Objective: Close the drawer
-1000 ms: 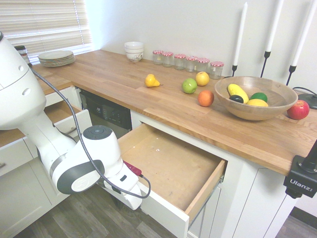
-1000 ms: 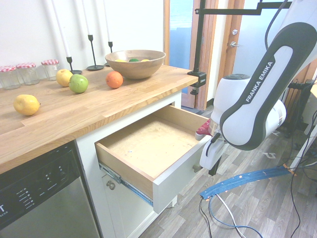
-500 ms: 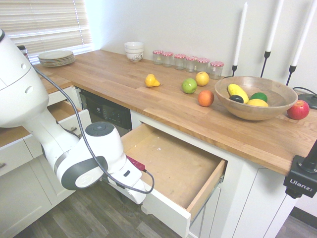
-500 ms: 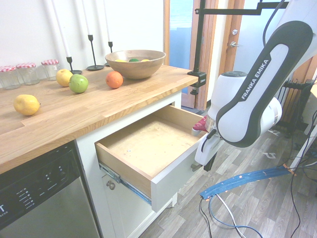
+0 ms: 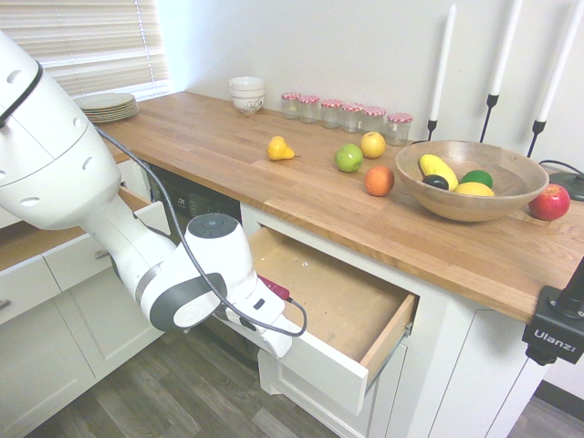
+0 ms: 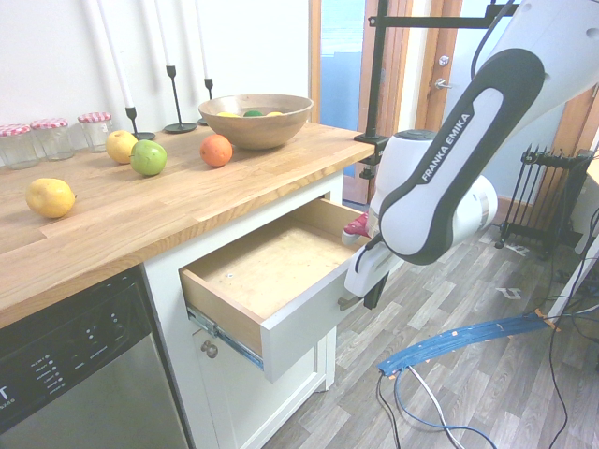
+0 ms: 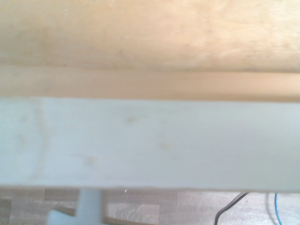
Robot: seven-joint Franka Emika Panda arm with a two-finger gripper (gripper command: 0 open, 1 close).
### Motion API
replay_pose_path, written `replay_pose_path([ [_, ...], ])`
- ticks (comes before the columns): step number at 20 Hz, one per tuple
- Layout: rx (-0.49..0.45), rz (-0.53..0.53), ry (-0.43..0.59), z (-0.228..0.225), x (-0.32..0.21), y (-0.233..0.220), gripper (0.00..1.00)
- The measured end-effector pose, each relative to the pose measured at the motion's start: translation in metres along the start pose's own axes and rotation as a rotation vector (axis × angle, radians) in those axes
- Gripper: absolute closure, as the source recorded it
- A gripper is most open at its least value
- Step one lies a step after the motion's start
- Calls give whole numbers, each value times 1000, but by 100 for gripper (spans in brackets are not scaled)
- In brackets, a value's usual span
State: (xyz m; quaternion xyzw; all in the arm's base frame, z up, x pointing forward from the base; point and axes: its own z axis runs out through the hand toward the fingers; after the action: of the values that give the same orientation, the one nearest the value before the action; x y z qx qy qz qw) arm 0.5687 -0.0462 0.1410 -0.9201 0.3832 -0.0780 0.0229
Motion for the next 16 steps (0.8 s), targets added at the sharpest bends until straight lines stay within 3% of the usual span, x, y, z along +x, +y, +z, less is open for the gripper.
replay_pose_path([
  [16, 15, 1, -9, 18, 61, -80, 100],
])
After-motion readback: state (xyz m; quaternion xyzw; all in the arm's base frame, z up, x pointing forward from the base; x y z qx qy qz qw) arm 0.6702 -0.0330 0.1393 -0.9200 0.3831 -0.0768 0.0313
